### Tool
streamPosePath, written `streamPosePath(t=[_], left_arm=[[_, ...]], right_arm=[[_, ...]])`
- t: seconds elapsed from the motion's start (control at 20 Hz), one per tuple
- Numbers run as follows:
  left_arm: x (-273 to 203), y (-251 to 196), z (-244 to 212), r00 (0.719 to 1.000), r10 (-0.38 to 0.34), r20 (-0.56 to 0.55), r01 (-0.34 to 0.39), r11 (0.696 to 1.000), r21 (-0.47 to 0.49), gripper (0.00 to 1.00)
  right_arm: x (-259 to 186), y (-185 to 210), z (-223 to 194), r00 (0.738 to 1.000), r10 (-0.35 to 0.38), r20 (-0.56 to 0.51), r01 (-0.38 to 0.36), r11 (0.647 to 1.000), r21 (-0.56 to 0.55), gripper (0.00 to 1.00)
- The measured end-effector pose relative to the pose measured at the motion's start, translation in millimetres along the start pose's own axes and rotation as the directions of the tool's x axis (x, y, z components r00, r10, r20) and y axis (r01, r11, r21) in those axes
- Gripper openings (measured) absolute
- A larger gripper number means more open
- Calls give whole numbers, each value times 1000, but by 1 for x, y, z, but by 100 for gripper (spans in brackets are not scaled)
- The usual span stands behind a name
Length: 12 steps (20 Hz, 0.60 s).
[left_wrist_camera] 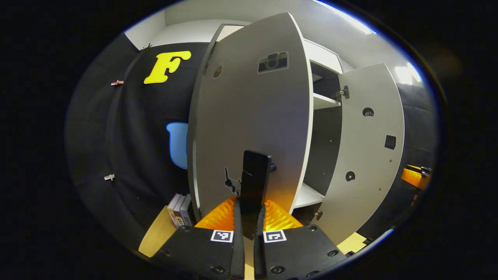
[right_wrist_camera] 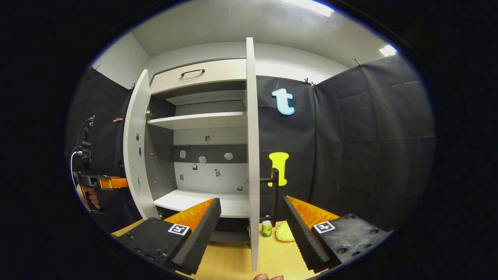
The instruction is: Open the right door of the double-door shoe cabinet with the right hand, and open the left door with the left hand.
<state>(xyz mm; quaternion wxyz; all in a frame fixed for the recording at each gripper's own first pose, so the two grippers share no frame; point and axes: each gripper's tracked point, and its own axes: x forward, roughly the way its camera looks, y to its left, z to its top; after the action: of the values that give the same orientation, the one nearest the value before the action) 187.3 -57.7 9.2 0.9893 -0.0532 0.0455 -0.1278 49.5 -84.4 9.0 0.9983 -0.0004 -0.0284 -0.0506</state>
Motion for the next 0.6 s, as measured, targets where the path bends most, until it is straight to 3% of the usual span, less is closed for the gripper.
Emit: streamPosePath(t=[0.35, 0.6], left_arm=[[-27, 37, 0, 1000, 26, -10, -26, 999, 25, 14], [-45, 91, 2, 995, 103, 2, -103, 994, 38, 10]], right_arm=[[1, 15, 2, 1000, -7, 5, 7, 1000, -13, 99], [5, 37, -1, 1000, 16, -4, -16, 1000, -18, 99]])
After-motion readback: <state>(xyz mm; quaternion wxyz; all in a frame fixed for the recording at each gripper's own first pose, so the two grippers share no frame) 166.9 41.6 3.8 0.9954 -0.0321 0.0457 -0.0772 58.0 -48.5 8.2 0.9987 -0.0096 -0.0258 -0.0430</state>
